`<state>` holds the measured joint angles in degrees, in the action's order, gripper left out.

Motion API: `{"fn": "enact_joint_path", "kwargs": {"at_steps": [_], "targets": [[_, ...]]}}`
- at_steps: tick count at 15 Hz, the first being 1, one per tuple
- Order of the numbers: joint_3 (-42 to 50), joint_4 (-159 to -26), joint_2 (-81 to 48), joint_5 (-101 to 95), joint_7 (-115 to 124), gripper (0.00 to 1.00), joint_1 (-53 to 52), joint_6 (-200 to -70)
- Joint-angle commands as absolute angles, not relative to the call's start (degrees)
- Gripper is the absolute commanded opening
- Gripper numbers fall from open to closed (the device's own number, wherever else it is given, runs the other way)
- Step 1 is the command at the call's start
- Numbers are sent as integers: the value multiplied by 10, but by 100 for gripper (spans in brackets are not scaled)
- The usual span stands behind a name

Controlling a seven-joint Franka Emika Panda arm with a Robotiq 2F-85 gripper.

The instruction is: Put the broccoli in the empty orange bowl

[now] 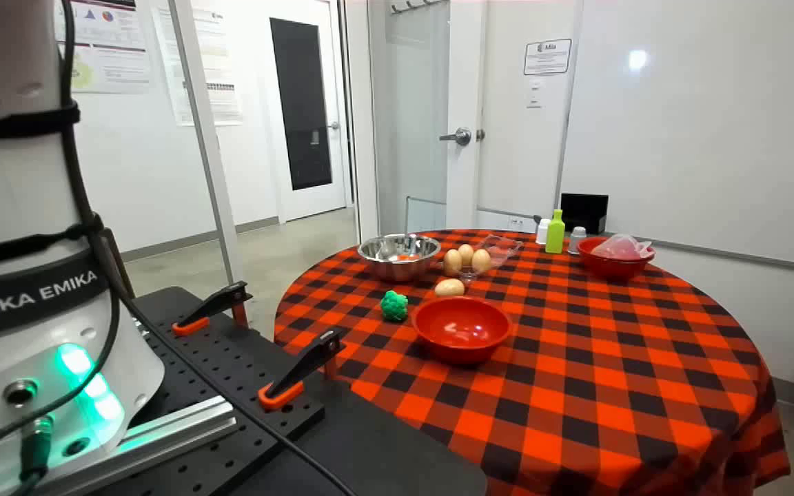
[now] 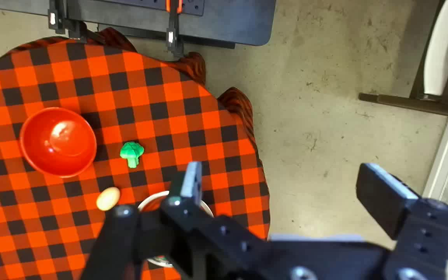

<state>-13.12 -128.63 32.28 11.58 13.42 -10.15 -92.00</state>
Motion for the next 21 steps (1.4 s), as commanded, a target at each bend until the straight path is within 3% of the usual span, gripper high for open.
{"fn": "enact_joint_path", "kwargs": {"at_steps": [1,11,21], "targets": [[-133,-1284,323,117,133,100,-99,-918],[-90,-1289,332,108,124,100,-60,-929],[-50,-1352,274,96,61,100,-31,-1066]]}}
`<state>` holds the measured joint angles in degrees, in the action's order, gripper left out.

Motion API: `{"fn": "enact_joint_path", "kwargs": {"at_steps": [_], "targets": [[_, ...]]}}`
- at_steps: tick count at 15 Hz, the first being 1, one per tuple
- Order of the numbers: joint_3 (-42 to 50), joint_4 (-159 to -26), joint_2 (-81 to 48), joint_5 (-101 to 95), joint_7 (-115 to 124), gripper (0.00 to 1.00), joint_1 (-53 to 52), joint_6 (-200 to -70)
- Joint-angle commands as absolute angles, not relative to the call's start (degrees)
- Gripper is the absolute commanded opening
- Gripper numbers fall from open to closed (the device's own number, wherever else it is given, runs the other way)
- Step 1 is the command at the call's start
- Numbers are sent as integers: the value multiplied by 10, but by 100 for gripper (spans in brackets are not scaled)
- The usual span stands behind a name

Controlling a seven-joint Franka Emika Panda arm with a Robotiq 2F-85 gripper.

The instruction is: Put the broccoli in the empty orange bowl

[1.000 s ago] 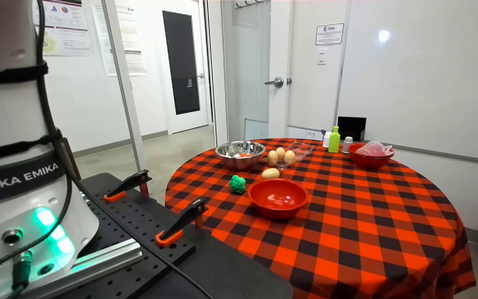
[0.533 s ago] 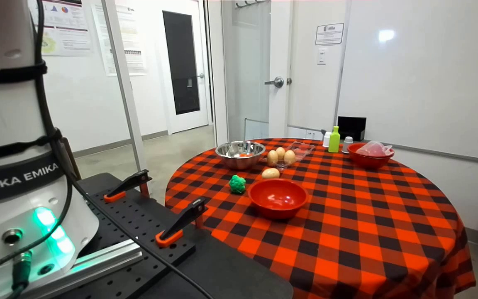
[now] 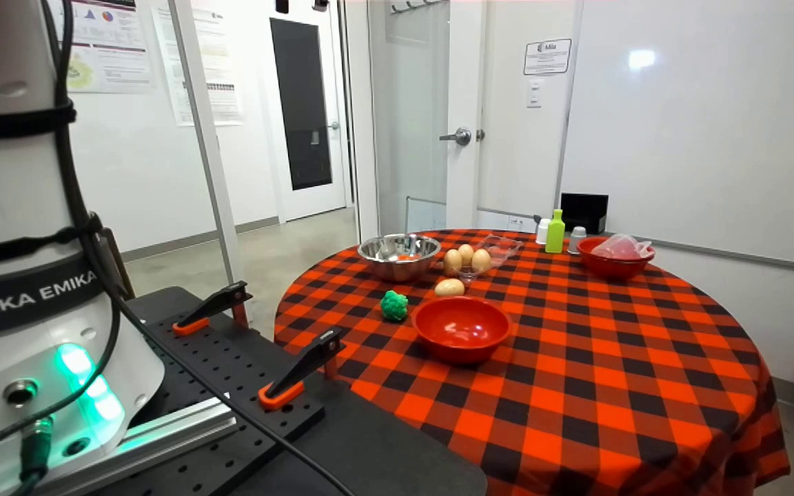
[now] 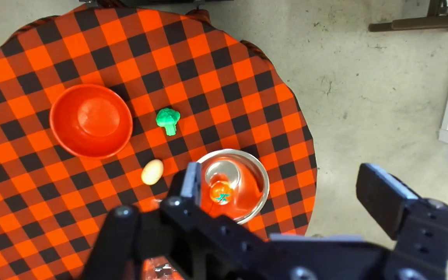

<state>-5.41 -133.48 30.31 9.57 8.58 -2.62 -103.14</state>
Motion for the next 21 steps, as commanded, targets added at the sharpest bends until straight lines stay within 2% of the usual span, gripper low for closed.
{"fn": "enact_joint_path", "kwargs": {"at_steps": [1,9,21], "targets": [[-51,-1360,259,94,57,100,-32,-1077],[-86,-1411,167,-1,131,100,-27,-1207],[-98,-1435,3,-177,122,100,-54,-1265]]}}
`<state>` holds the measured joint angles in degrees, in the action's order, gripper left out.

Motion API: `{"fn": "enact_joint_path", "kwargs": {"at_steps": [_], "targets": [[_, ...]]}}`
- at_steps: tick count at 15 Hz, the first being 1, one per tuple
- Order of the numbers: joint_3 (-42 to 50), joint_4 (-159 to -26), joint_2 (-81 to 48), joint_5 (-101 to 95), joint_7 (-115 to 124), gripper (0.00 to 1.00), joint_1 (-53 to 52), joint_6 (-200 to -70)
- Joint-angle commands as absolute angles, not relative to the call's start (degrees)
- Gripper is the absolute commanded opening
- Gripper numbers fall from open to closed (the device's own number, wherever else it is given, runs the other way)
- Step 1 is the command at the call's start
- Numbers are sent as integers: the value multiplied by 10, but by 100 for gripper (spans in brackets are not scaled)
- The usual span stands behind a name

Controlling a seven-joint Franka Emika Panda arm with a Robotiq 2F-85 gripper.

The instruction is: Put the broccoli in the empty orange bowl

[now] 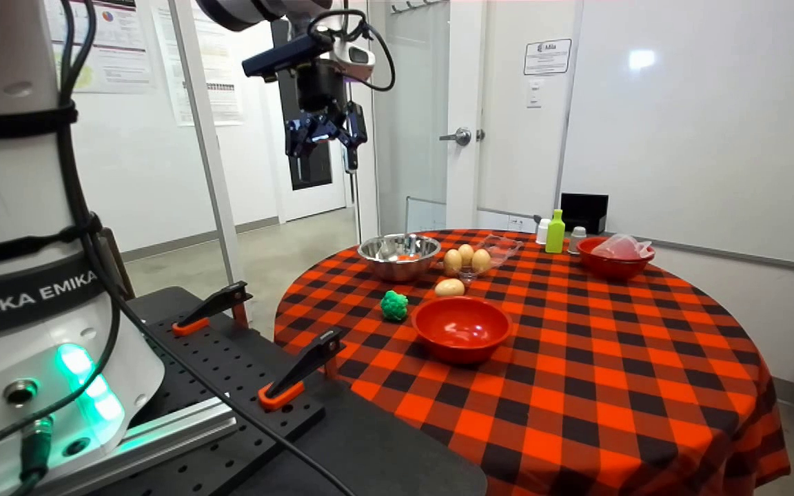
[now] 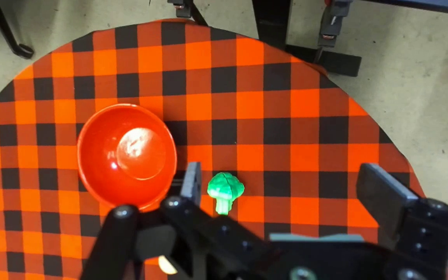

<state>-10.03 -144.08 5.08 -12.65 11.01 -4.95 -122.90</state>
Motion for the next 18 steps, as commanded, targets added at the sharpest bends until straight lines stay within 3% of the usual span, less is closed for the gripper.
{"fn": "enact_joint_path", "kwargs": {"at_steps": [1,7,18], "targets": [[-95,-1429,-16,-199,129,100,-55,-1275],[-66,-1399,-103,-286,168,100,-60,-1328],[-19,-1311,-246,-223,145,100,-70,-1363]]}}
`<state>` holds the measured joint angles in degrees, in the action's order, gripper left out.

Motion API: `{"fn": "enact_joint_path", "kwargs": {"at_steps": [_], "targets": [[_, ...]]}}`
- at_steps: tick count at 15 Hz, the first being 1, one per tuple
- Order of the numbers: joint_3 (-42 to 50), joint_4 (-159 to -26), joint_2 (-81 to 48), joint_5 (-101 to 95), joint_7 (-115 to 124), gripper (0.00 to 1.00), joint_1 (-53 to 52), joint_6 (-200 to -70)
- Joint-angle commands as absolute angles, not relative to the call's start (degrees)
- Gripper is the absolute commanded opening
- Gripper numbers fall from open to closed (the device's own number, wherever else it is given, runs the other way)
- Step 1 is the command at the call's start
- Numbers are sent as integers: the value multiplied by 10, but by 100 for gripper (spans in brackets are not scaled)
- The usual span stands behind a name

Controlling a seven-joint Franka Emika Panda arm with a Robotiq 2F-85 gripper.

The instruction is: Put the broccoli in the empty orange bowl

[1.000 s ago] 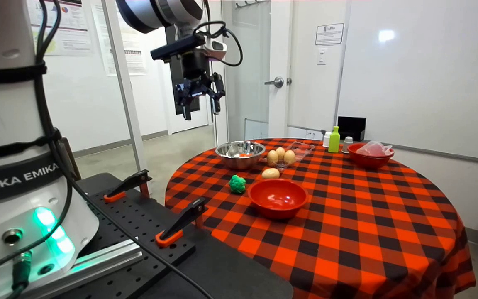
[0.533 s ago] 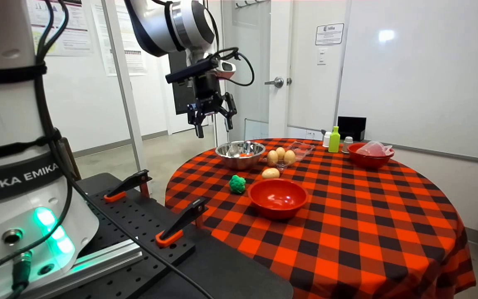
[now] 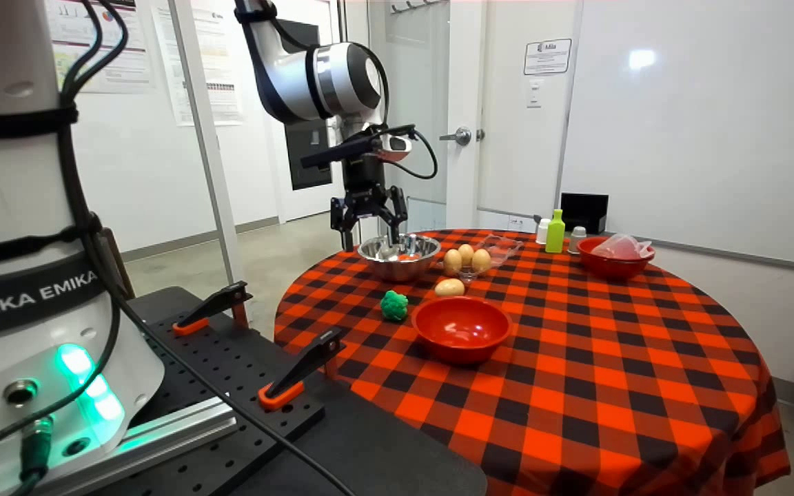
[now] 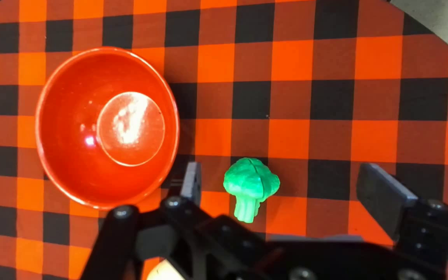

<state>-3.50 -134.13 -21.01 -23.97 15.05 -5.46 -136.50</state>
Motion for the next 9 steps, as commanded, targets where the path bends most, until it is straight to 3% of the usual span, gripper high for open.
{"fn": "enact_joint_path", "kwargs": {"at_steps": [1,9], "targets": [[-16,-1334,-221,-229,144,100,-73,-1366],[-4,-1326,-243,-237,150,100,-79,-1372]]}}
